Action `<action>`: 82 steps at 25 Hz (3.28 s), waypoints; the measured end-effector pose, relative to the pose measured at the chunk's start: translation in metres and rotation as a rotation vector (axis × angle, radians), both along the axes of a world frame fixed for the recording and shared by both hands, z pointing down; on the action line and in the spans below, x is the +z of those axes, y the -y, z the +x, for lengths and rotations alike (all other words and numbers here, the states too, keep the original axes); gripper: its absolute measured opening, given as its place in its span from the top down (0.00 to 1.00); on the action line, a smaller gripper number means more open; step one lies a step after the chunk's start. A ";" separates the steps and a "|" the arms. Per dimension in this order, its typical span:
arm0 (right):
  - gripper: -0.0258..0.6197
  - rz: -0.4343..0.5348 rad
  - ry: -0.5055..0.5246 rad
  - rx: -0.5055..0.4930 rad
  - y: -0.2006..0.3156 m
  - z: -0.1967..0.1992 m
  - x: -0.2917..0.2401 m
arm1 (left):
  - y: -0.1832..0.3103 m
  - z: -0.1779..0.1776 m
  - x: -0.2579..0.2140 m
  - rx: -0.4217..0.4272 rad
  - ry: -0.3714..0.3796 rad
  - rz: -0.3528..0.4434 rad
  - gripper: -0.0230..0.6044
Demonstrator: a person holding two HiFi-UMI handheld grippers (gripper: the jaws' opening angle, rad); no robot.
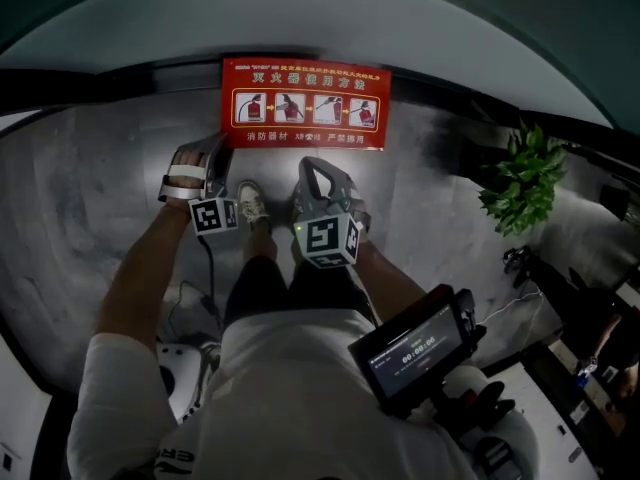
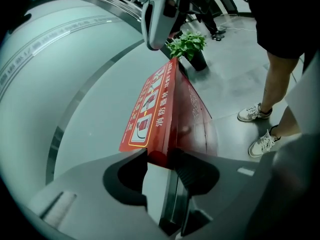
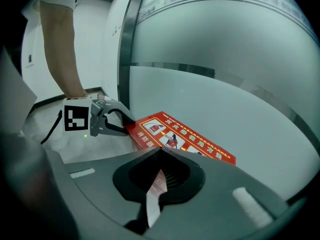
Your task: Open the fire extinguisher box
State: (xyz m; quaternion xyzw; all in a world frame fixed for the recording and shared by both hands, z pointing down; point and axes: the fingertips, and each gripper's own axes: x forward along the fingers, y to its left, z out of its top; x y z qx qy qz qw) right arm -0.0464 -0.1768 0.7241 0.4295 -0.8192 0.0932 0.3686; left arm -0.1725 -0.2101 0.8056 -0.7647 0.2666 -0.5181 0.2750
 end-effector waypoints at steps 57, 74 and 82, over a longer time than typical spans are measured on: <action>0.76 0.232 -0.584 -0.173 0.154 0.168 -0.072 | 0.143 0.007 -0.164 -0.185 -0.075 -0.004 0.79; 0.81 0.280 -0.688 -0.101 0.241 0.174 -0.071 | 0.230 0.009 -0.166 -0.299 -0.160 0.005 0.79; 0.82 0.282 -0.666 -0.036 0.270 0.175 -0.063 | 0.259 0.010 -0.156 -0.366 -0.175 -0.002 0.79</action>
